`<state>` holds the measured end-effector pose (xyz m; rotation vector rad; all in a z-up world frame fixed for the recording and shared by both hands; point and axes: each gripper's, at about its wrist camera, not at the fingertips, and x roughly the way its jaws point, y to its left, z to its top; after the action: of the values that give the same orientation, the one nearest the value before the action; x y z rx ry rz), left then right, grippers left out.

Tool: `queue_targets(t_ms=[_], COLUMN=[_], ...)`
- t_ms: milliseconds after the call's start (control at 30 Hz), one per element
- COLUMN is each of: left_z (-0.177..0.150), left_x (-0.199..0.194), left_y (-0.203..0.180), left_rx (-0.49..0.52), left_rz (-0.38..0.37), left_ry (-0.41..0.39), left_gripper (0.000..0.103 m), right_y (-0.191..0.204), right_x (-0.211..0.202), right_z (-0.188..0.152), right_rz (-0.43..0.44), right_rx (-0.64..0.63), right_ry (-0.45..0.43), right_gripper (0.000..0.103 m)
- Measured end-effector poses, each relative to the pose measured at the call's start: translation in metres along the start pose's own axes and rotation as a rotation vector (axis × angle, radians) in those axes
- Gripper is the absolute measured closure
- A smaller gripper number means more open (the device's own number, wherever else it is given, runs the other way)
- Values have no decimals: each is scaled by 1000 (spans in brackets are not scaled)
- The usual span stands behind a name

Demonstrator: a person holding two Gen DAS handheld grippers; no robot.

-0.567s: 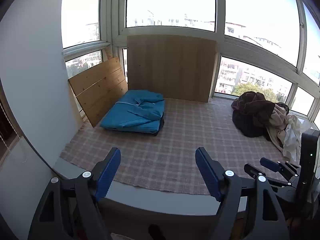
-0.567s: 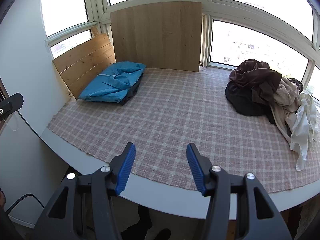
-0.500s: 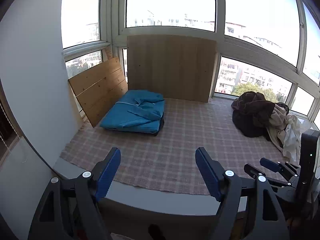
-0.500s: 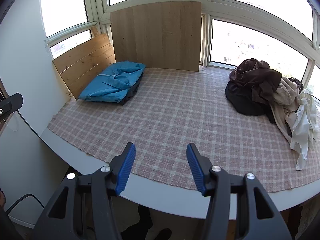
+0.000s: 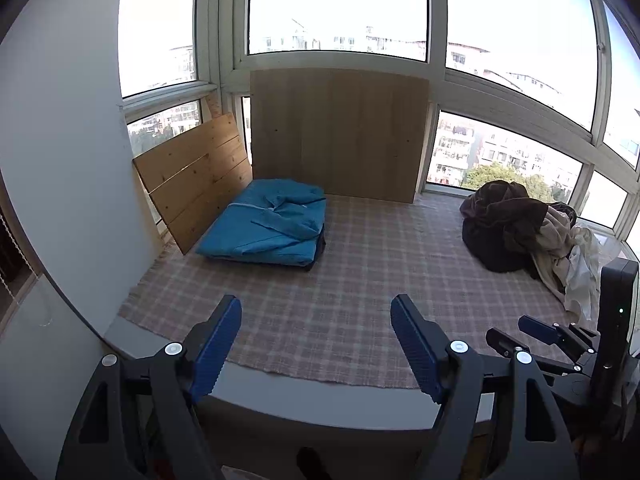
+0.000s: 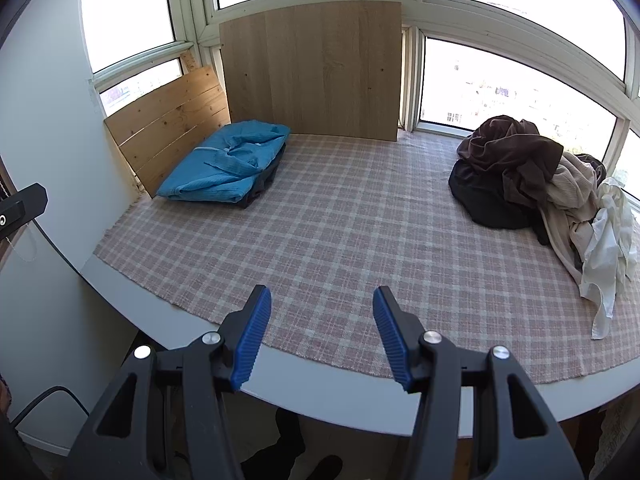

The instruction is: Fold clothes

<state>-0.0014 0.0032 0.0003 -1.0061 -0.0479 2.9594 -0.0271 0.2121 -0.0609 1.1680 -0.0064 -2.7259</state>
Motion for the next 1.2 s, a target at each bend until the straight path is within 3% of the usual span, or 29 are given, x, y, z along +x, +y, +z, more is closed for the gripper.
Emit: queue_targets(t_ms=[667, 833, 1000, 1200], left_z=[1, 14, 42, 48], left_x=[12, 31, 86, 231], left_y=[-13, -17, -25, -37], left_rx=[27, 42, 86, 51], left_rz=[1, -15, -16, -53], left_ry=[19, 31, 11, 131], left_gripper=[28, 28, 27, 26], right_y=[-17, -27, -46, -101], right_x=[1, 15, 50, 139], right_z=[2, 13, 38, 66], right_rz=[-40, -72, -141, -210], right_rx=[20, 36, 57, 148], right_ry=[-8, 5, -9, -10], right_gripper=[50, 50, 50, 46])
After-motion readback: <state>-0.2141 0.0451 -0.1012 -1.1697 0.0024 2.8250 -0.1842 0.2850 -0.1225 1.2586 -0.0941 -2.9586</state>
